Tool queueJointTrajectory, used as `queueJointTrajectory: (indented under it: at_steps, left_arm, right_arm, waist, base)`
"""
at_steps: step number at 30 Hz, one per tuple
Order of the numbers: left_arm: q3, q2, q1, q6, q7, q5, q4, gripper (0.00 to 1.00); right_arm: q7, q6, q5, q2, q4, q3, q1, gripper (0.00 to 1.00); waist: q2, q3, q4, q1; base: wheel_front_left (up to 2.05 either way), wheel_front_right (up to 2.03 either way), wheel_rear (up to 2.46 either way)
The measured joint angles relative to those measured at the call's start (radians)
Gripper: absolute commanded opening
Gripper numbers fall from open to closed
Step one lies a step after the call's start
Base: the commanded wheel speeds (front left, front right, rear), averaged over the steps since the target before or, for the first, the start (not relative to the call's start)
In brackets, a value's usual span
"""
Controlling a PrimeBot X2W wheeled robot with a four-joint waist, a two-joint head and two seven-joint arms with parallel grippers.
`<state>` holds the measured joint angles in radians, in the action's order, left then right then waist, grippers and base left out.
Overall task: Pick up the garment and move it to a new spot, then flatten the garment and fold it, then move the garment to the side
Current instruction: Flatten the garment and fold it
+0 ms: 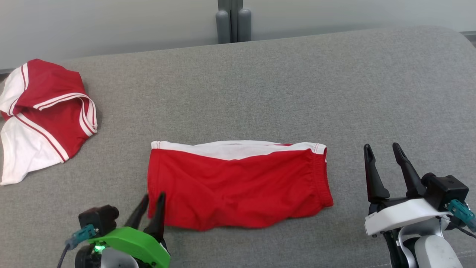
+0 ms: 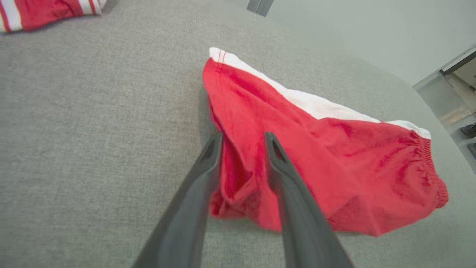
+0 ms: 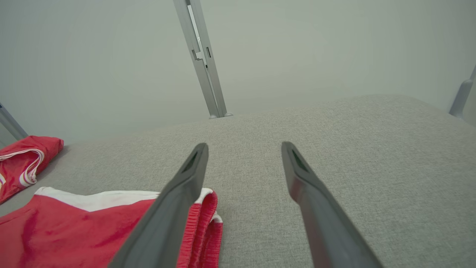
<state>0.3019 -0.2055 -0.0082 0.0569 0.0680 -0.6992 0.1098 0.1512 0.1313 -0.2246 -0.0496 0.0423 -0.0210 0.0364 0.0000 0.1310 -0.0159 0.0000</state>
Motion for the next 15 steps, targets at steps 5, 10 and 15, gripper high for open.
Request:
queueJointTrajectory:
  at_steps: [5,10,15]
  left_arm:
    - [-0.015,-0.009,-0.043,-0.025,-0.158,0.065,0.002,1.00]
    - [-0.008,-0.009,-0.061,-0.030,-0.243,0.114,0.031,1.00]
    - [-0.012,-0.001,-0.065,-0.030,-0.279,0.121,0.061,1.00]
  right_arm:
    - [-0.014,0.000,0.011,0.000,0.020,-0.021,0.000,1.00]
    - [-0.074,0.000,0.018,0.000,0.042,-0.036,-0.013,1.00]
    - [-0.171,0.000,0.024,0.000,0.064,0.008,-0.016,1.00]
  waist:
    - [0.0000,-0.018,-0.002,0.0000]
    - [0.0000,-0.045,0.002,0.0000]
    - [0.0000,-0.065,0.016,0.0000]
  base:
    - [0.00,0.00,0.00]
    - [0.00,0.00,0.00]
    - [0.00,0.00,0.00]
